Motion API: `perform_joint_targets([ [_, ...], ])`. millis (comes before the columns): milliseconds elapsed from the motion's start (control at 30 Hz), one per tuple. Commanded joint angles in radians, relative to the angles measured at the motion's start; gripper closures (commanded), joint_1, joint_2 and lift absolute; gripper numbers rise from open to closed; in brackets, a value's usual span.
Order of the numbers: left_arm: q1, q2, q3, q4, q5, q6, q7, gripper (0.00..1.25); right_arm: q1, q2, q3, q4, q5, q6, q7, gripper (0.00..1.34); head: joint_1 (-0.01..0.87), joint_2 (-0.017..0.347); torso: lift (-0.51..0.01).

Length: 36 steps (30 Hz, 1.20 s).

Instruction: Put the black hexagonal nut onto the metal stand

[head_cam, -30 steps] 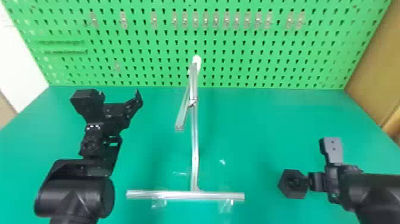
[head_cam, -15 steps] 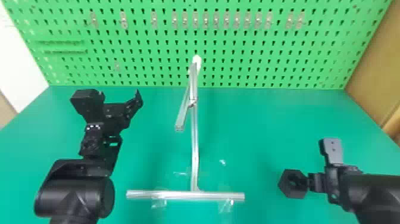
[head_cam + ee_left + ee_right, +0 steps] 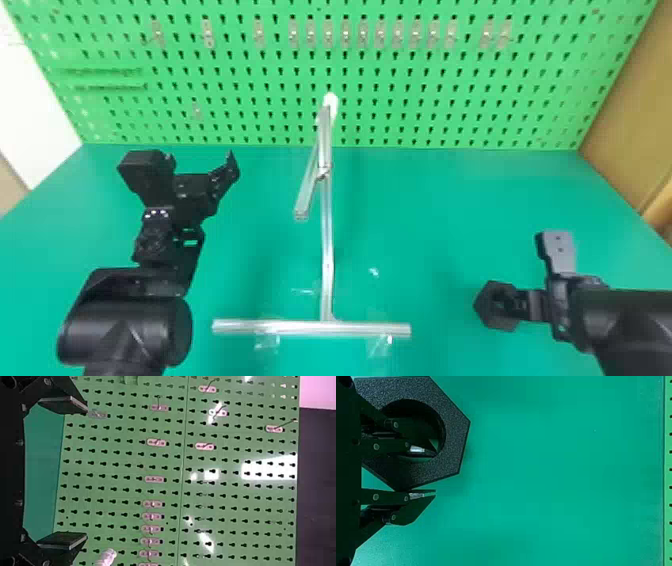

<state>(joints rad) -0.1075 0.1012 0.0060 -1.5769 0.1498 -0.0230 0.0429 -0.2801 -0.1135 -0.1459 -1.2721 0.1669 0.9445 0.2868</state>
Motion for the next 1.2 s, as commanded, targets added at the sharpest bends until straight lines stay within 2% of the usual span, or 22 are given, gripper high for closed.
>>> perform_joint_targets([
  [0,0.0,0.0,0.0,0.0,0.0,0.0,0.0,0.15,-0.007,0.002,0.011,-0.009,0.036,0.022,0.0,1.05,0.693,0.081,-0.001],
  [333,-0.001,0.0,0.002,0.0,-0.001,0.0,0.0,0.15,-0.019,-0.005,0.04,-0.018,0.048,0.057,0.0,1.07,0.693,0.081,-0.001],
  [567,0.0,0.0,0.002,0.0,-0.003,0.0,0.0,0.15,-0.034,-0.014,0.066,-0.076,0.049,0.117,0.005,1.07,0.693,0.081,-0.001],
  [767,0.0,0.0,-0.001,0.0,-0.004,0.0,0.0,0.15,-0.073,-0.021,0.106,-0.15,0.164,0.209,0.101,1.08,0.693,0.081,-0.001],
  [1000,0.002,0.0,0.0,0.0,-0.004,0.0,0.0,0.15,-0.114,-0.038,0.17,-0.263,0.201,0.284,0.166,1.08,0.693,0.081,-0.001],
  [1167,0.002,0.0,-0.001,0.0,-0.004,0.0,0.0,0.15,-0.16,-0.058,0.21,-0.3,0.198,0.315,0.215,1.08,0.693,0.081,-0.001],
])
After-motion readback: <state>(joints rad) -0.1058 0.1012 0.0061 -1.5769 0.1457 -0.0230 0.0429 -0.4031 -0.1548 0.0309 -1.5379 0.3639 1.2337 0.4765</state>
